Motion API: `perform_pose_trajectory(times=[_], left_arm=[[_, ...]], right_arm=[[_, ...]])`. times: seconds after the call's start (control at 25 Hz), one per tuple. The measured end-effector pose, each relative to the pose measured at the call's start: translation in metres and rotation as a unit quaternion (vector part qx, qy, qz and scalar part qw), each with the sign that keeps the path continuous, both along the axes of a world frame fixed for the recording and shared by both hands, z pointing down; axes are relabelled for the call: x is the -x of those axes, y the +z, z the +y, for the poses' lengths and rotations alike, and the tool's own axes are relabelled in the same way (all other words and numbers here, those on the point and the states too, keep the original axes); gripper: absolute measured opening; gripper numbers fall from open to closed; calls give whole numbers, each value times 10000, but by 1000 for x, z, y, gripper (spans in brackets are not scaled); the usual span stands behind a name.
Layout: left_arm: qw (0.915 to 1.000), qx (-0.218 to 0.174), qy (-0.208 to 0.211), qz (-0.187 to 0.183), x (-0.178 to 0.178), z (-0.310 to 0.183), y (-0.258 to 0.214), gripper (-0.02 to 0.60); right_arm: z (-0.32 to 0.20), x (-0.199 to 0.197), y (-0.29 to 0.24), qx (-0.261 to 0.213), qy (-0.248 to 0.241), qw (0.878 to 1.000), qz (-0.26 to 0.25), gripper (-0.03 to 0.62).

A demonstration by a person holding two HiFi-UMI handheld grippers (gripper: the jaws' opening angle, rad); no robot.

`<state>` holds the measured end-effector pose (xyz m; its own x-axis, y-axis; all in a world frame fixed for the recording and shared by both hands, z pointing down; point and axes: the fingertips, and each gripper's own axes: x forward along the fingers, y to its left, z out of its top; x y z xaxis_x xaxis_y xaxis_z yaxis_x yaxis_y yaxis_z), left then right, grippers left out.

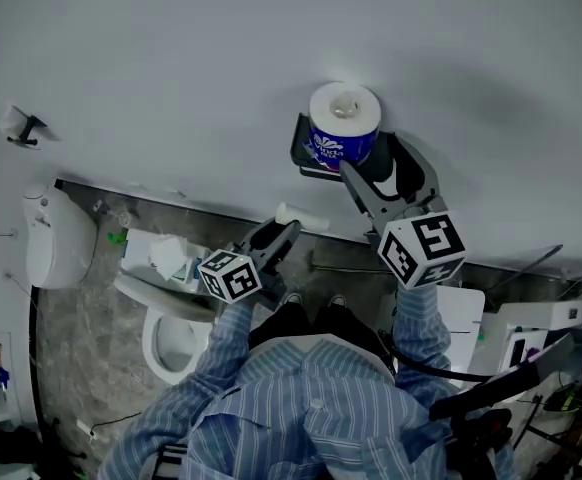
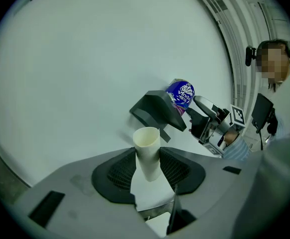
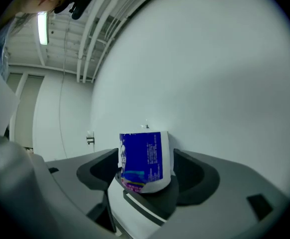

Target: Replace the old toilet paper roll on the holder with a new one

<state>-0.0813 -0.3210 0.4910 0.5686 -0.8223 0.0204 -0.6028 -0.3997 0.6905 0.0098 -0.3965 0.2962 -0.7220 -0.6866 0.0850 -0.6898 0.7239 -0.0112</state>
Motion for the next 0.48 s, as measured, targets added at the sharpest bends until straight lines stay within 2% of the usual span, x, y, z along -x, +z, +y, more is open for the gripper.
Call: perform_pose_trajectory(times=[0.2,0.36,0.48], left_arm=[[9998,-30,-178,45,19,4,-1,152],[9996,8,-284,72,31,8,0,152],[9995,43,-320,75,38,11,2,152]], right_arm=[[-6,19,-12,-115,192,9997,55,349],[-17,27,1,-41,515,9969,597,415],[-25,34,10,-4,681,9946,784,420]])
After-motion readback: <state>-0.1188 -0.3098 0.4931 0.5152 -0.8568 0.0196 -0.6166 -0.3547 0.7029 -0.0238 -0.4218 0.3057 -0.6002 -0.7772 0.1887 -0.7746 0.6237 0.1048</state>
